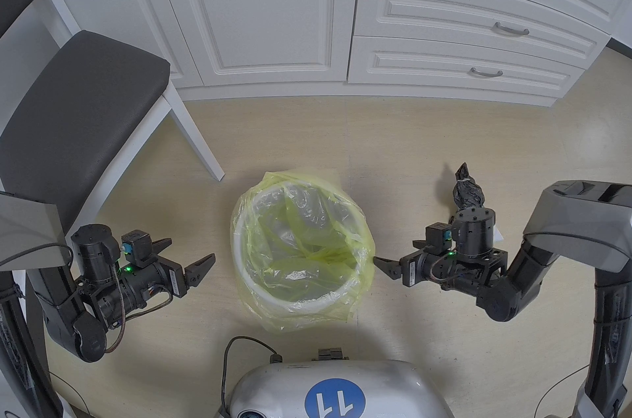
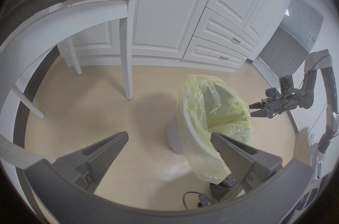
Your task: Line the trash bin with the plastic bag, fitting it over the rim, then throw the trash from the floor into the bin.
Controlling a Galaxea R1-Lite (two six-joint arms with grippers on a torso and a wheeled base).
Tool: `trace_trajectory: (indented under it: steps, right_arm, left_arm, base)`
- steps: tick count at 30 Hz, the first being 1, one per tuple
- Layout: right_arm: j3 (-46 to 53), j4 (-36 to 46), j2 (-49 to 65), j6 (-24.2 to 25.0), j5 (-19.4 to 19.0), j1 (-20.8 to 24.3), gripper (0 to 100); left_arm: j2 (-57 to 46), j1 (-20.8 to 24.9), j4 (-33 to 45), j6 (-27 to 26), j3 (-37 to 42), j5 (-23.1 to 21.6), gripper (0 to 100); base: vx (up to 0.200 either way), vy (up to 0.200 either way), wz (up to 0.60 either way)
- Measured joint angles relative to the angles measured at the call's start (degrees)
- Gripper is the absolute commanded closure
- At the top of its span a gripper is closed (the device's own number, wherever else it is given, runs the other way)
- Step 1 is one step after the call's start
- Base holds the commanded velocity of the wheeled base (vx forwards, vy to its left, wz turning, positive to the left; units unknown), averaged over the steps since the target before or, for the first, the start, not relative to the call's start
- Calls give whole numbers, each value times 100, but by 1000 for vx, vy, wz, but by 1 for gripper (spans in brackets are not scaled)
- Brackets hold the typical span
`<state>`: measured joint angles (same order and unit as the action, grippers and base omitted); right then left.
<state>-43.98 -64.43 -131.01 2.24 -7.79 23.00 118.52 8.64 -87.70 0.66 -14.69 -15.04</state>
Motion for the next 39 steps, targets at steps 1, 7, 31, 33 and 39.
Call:
trace_trajectory:
  steps: [1, 7, 31, 33, 39]
  right_arm:
    - [-100, -60, -105, 126, 29, 48, 0]
    - [-614, -197, -711, 523, 88, 249, 0]
    - [-1469, 408, -1775, 1270, -22, 48, 0]
    - [-1342, 350, -1712, 1256, 60, 30, 0]
    - [-830, 16, -1063, 1226, 830, 26, 0]
  left_arm:
    - [-13, -10, 0, 5, 23, 0, 0]
    - [-52, -57, 0, 21, 139, 2, 0]
    - [-49, -5, 0, 730, 139, 456, 0]
    - [-51, 6, 0, 1015, 78, 467, 0]
    - [-11, 15, -2, 1469, -79, 445, 0]
  base:
    - [0, 0, 0]
    - [0, 0, 0]
    - [0, 0, 0]
    - [0, 0, 0]
    - [0, 0, 0]
